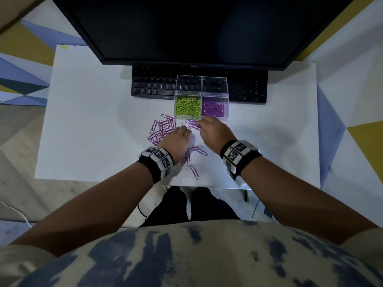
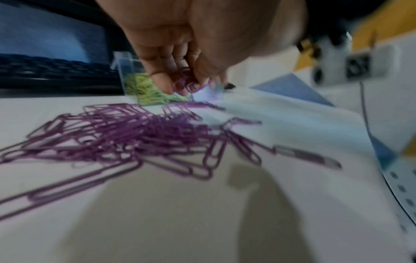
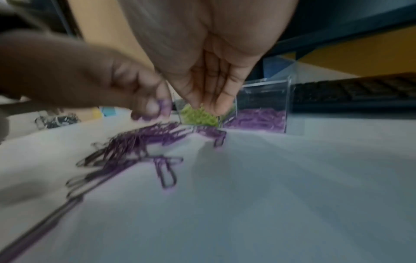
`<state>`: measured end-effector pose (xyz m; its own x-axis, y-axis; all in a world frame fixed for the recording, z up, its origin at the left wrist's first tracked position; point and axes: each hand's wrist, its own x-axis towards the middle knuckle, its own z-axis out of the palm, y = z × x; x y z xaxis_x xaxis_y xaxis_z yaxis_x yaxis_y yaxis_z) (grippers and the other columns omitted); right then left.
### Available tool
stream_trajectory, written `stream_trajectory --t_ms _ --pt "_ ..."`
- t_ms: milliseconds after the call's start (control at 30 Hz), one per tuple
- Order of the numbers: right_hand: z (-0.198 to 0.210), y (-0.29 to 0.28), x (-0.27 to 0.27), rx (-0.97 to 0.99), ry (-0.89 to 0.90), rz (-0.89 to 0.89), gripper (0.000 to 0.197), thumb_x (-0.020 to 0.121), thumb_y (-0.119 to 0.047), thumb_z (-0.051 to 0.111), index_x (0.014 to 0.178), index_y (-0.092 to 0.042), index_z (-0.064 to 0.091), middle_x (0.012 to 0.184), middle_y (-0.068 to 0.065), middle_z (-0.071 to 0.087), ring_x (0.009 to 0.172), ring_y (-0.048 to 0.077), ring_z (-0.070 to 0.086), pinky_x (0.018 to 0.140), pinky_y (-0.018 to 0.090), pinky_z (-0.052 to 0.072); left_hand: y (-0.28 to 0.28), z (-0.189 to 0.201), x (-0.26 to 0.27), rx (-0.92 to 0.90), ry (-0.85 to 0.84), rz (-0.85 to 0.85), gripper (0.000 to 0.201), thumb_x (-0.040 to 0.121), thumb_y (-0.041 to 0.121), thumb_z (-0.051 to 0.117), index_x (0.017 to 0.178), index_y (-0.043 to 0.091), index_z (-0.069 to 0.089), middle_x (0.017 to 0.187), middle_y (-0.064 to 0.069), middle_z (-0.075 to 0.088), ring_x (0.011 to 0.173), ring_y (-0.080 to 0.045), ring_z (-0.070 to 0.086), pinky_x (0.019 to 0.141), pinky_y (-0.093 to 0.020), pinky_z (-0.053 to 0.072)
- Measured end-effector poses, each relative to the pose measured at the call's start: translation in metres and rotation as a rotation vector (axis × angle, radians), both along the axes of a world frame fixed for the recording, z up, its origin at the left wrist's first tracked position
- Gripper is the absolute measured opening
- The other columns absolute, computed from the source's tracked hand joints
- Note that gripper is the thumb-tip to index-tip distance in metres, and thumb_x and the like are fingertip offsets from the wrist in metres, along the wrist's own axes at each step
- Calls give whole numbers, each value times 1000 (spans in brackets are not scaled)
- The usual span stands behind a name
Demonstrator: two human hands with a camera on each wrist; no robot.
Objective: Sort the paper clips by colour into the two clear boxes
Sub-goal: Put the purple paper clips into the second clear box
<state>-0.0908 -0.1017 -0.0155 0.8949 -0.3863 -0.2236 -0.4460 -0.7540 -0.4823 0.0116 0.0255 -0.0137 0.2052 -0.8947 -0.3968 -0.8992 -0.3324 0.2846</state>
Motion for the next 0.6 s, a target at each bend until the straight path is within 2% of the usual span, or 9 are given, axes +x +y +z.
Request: stream_trajectory --t_ms 67,167,233,300,367,433,533,600 --pt "-15 8 -3 -27 121 49 46 87 3 49 133 -4 47 133 13 50 122 30 45 92 45 49 -2 8 9 -66 43 129 35 89 1 44 123 3 47 126 -14 48 118 -29 46 96 -42 45" --pt "-31 15 -4 -115 138 82 58 77 5 64 132 2 47 128 19 52 112 35 51 87 43 52 -13 22 20 -208 62 233 29 92 7 50 121 8 51 121 -10 50 110 -27 50 82 -40 50" --pt "-39 15 -5 -178 146 58 55 76 0 69 128 2 51 120 19 55 104 35 54 82 41 52 -28 28 25 -274 79 228 29 91 6 53 120 9 53 119 -9 51 107 -26 53 79 -40 52" --pt "-40 15 -6 -215 115 48 43 71 3 71 112 2 60 106 20 59 92 35 56 72 40 55 -46 31 30 -312 82 188 30 92 3 50 120 9 56 118 -10 52 104 -29 56 78 -41 52" --pt "-39 16 -9 -212 98 22 32 68 11 67 99 3 64 98 20 58 86 35 56 64 39 55 -67 34 32 -312 55 134 30 94 3 48 121 9 57 116 -10 52 102 -29 57 75 -36 49" --pt "-41 14 -13 -203 90 10 27 68 14 62 92 3 64 96 19 57 85 34 54 58 35 53 -88 36 31 -276 17 73 30 94 1 47 121 8 56 116 -10 51 103 -28 56 74 -35 47" --pt "-49 11 -18 -234 195 81 19 81 7 51 96 -1 59 100 16 54 94 33 49 65 32 43 -114 35 26 -184 -26 -5 34 92 -1 48 124 8 53 120 -8 48 107 -26 54 82 -37 50" --pt "-57 9 -22 -236 241 115 19 87 2 44 100 -1 57 104 16 53 99 33 45 68 30 33 -124 32 22 -146 -46 -37 36 91 -2 49 126 9 52 120 -7 49 106 -25 54 81 -37 49"
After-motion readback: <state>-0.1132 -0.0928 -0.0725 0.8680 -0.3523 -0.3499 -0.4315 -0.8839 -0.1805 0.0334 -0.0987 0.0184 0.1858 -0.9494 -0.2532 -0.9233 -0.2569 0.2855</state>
